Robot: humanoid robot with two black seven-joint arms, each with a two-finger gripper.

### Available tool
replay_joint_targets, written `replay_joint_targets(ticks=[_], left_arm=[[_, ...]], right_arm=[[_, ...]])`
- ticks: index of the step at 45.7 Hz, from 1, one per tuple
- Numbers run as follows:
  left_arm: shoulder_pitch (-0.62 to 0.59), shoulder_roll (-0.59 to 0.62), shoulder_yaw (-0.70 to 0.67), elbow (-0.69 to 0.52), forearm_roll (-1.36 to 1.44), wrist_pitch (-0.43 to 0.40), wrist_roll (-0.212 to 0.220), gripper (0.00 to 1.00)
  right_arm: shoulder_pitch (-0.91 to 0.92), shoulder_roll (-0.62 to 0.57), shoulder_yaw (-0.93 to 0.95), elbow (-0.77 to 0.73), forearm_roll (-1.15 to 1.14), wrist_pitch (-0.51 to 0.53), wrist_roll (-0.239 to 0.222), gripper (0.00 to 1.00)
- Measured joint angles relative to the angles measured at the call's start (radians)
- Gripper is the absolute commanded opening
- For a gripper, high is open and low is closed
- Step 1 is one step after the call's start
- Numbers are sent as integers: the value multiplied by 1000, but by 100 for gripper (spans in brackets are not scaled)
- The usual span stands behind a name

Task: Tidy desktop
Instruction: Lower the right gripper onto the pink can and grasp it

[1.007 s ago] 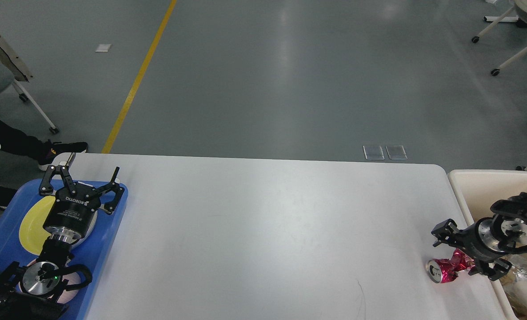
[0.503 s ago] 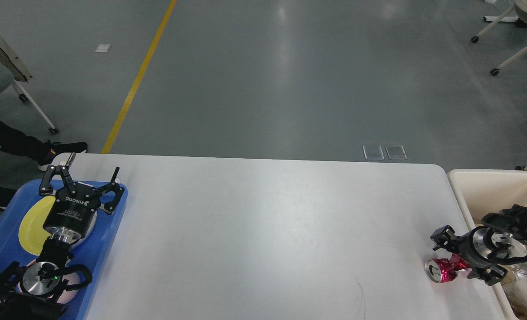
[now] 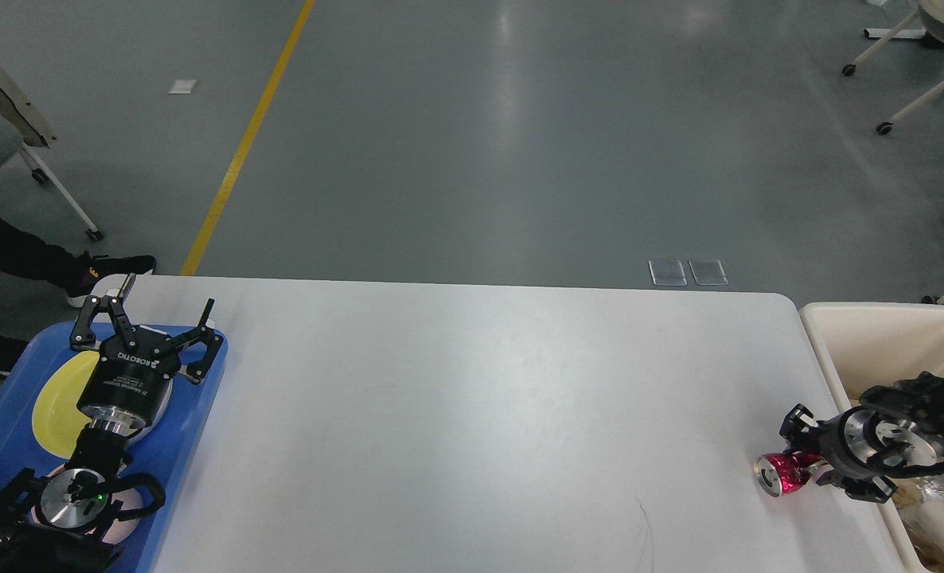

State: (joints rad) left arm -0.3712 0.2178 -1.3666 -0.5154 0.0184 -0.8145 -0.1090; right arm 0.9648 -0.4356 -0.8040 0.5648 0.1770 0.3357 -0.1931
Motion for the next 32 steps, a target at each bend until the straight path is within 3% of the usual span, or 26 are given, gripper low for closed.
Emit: replay_joint_targets(ticks=[15,32], left_arm=[[0,0,0,0,0,0,0,97],[0,0,0,0,0,0,0,97]], right_arm=[[-6,-8,9,18,6,-5,-2,0],[63,-73,0,152,1,-4,-15,0]])
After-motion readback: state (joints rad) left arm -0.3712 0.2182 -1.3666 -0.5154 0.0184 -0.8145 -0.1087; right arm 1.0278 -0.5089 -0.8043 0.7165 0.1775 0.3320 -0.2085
